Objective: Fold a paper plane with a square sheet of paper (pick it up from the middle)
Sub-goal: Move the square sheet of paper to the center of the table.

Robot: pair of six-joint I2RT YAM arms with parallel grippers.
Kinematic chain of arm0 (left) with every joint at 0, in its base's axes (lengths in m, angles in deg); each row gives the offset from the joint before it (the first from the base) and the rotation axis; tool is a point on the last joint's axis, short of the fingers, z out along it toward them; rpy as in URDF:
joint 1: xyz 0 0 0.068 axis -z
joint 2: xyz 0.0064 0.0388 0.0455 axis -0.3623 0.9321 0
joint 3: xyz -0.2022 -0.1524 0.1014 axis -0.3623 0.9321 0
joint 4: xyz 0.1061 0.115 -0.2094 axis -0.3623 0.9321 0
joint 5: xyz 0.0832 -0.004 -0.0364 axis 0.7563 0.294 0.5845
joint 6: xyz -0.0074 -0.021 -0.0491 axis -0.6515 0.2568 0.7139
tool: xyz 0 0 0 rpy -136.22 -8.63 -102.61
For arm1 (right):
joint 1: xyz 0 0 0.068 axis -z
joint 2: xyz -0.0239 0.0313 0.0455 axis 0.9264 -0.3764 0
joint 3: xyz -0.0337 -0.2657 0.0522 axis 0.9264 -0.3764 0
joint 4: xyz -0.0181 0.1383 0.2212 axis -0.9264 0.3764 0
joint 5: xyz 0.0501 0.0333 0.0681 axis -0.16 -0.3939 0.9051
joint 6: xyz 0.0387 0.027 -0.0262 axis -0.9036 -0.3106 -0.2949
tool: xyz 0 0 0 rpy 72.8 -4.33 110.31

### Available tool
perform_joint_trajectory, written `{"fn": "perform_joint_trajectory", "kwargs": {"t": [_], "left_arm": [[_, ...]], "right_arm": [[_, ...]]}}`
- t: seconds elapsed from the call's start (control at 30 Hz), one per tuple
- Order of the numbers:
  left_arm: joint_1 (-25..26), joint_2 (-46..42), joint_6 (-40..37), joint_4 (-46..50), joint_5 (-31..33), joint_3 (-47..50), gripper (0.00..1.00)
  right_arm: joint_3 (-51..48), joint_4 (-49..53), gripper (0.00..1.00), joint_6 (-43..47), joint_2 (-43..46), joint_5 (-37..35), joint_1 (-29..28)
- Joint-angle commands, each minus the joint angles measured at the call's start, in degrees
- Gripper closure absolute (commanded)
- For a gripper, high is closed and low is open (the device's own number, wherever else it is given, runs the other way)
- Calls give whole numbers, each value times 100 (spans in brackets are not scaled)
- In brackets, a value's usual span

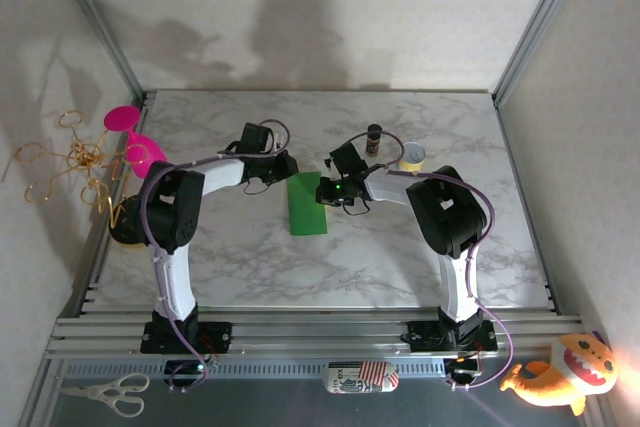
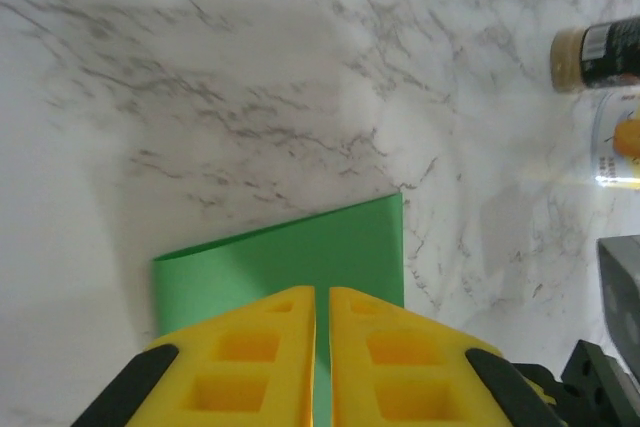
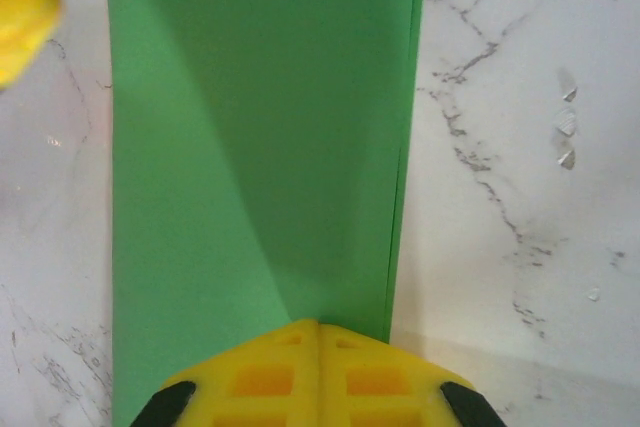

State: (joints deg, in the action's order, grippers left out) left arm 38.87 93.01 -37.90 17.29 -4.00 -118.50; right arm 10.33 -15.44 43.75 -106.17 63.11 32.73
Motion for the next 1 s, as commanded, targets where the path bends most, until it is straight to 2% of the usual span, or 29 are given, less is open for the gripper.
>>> {"fn": "perform_joint_trajectory", "kwargs": {"t": [0.0,0.23,0.43,0.63,0.8,0.97], "left_arm": [[-25,371,75,229,143,-255,88],[-242,658,-123,874,1268,-483,89],[-550,339,-515,1153,1414,-659,86],[-503,-230,-511,1018,824,-532,82],[-289,-532,-40,308,133,12,80],[71,-419,443,-340,-408,310,80]], "right_arm": [[-640,2024,96,210,-1099,-1774,119],[-675,2052,96,228,-1105,-1855,122],[-433,2202,95,398,-1092,-2004,123],[80,2462,95,995,-1048,-1993,147],[407,2572,94,1735,-946,-1525,231],[616,2645,95,2433,-804,-1111,387]]}}
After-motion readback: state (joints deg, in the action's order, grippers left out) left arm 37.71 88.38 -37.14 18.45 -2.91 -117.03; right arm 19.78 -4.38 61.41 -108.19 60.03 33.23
